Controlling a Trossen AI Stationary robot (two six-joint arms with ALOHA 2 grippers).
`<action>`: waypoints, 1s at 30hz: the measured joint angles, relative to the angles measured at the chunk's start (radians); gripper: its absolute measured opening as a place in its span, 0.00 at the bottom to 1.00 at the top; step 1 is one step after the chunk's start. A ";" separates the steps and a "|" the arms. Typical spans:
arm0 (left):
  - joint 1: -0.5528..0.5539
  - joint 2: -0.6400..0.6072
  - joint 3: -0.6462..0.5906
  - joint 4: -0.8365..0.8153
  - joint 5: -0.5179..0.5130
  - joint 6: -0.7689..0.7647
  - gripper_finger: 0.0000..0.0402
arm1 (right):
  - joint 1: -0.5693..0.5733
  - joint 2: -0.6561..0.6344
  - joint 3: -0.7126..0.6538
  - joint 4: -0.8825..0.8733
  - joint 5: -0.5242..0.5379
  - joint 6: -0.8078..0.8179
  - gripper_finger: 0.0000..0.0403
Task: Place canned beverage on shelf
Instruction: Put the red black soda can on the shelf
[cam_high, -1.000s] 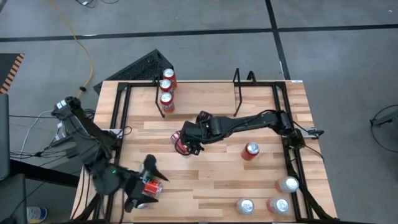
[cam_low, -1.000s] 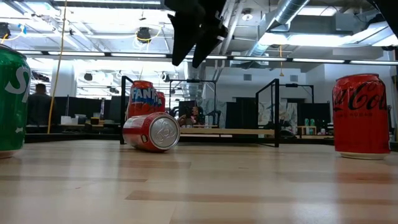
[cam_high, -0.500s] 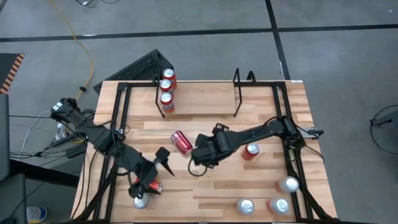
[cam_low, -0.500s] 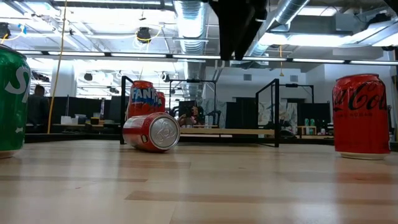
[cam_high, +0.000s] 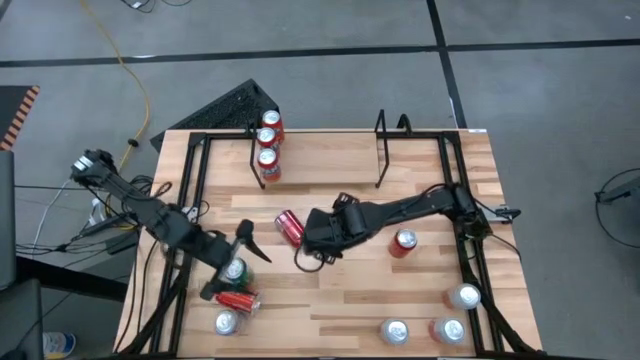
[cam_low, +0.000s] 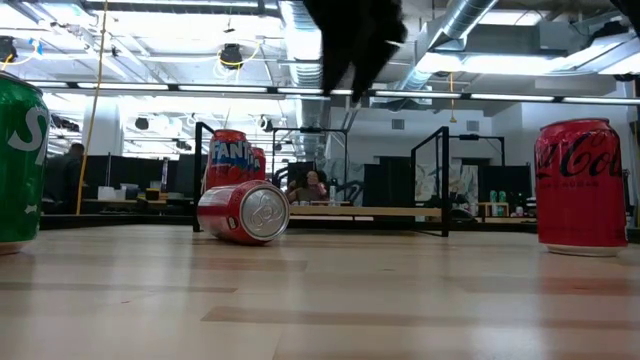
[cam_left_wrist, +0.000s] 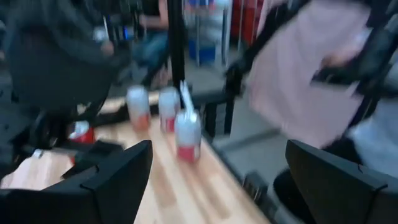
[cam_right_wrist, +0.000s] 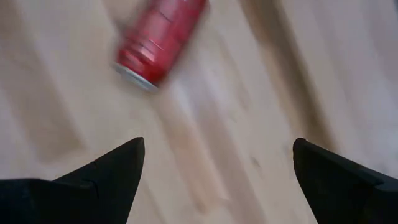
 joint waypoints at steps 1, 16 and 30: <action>0.000 -0.019 -0.027 0.042 0.001 -0.010 0.88 | -0.006 0.000 0.000 -0.042 0.000 0.005 0.95; 0.000 -0.118 -0.133 0.148 -0.018 0.009 0.88 | 0.103 -0.157 -0.075 -0.207 -0.108 0.268 0.95; 0.000 -0.115 -0.133 0.174 -0.037 -0.027 0.88 | 0.332 -0.434 -0.430 -0.098 -0.228 0.580 0.95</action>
